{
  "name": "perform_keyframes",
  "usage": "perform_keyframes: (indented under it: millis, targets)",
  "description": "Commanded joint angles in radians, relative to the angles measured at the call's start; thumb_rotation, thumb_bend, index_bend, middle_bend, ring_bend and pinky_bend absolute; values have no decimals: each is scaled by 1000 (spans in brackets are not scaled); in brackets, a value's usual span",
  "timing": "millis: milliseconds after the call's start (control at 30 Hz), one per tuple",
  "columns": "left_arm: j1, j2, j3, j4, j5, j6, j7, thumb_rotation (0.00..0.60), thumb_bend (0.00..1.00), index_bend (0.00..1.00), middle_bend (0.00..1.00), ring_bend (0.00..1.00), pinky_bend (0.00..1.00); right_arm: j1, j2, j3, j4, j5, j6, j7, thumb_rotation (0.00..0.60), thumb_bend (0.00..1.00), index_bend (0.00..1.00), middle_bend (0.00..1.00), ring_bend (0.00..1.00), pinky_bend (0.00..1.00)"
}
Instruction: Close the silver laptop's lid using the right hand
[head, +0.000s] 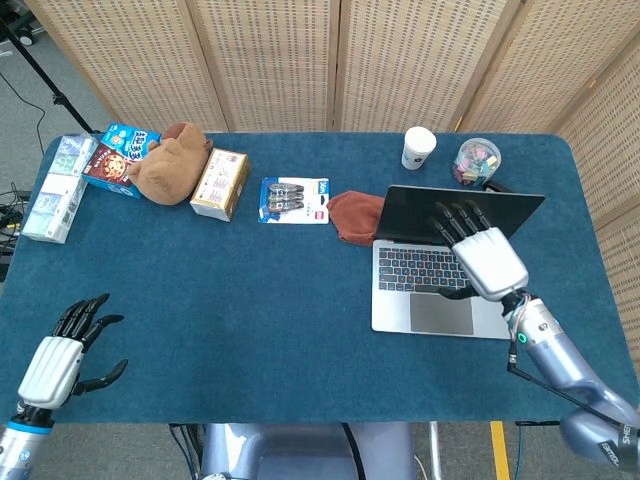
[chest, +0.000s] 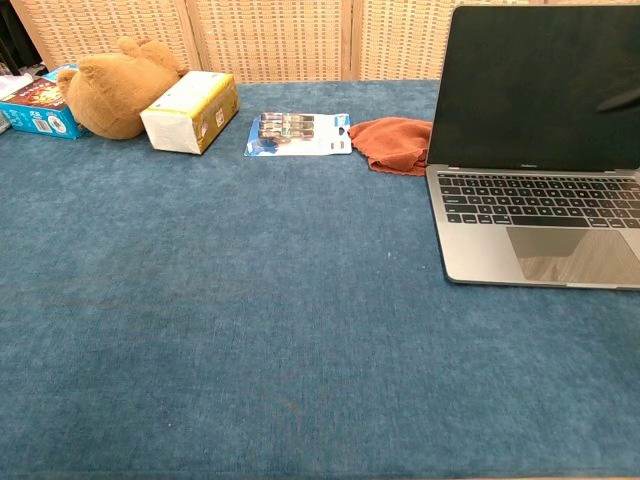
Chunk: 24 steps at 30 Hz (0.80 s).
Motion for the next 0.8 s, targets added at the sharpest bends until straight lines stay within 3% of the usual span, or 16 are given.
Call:
perform_keyframes:
  millis: [33, 200, 500, 633, 800]
  targets:
    - [-2, -1, -1, 3, -2, -4, -2, 424, 283, 266, 97, 74, 86, 48, -29, 29, 32, 57, -32, -45, 386, 0, 0, 0, 0, 0]
    - [-6, -7, 3, 11, -4, -19, -5, 421, 282, 267, 97, 74, 85, 129, -64, 72, 92, 154, -90, -72, 392, 0, 0, 0, 0, 0]
    - [-13, -10, 7, 21, -3, -34, -14, 415, 280, 267, 97, 74, 86, 226, -124, 64, 234, 220, -140, -122, 432, 0, 0, 0, 0, 0]
    - [-16, -11, 9, 25, -1, -38, -23, 413, 280, 266, 97, 74, 85, 250, -150, 48, 302, 213, -123, -163, 532, 0, 0, 0, 0, 0]
    - [-20, -13, 13, 30, 4, -44, -27, 409, 281, 266, 97, 74, 85, 260, -167, 33, 352, 257, -103, -223, 582, 0, 0, 0, 0, 0]
